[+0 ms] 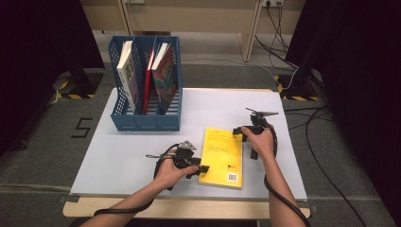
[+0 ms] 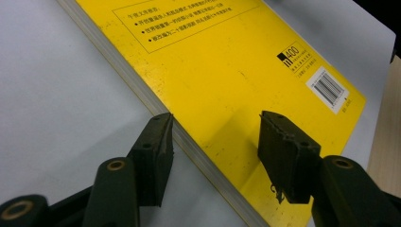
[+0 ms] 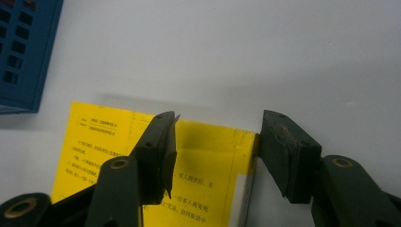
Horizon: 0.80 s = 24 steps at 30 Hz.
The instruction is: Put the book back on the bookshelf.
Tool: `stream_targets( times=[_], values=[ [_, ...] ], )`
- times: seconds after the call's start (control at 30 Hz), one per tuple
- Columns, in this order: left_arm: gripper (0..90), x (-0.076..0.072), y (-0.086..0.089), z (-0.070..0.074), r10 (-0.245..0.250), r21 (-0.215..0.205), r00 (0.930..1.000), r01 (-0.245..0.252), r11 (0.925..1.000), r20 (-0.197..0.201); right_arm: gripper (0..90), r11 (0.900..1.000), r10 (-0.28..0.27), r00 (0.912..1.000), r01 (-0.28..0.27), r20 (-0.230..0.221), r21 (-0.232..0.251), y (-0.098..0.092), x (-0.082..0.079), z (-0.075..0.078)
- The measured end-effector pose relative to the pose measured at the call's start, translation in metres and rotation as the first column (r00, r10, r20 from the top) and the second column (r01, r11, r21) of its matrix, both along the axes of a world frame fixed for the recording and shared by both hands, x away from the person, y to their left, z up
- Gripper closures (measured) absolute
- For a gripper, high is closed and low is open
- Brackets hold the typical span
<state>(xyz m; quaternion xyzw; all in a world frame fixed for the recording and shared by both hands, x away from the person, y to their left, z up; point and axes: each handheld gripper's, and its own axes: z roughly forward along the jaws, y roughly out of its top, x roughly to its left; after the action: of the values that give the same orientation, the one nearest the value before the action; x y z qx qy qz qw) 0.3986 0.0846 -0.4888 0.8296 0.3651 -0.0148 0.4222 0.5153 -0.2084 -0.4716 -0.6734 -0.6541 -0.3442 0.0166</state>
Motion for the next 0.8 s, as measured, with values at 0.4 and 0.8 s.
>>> stream_targets(
  times=[0.4,0.8],
  values=[
    [45.3,-0.001,0.000,-0.001,0.022,-0.009,0.9998,-0.022,0.9997,0.001,48.6,0.999,0.036,0.9988,-0.035,0.032,-0.034,0.003,0.006,0.001],
    [44.3,-0.001,-0.001,-0.002,0.030,-0.017,0.9995,-0.030,0.9994,-0.008,49.1,0.994,0.092,0.9954,-0.091,0.023,-0.069,0.005,0.010,0.002]
  ],
)
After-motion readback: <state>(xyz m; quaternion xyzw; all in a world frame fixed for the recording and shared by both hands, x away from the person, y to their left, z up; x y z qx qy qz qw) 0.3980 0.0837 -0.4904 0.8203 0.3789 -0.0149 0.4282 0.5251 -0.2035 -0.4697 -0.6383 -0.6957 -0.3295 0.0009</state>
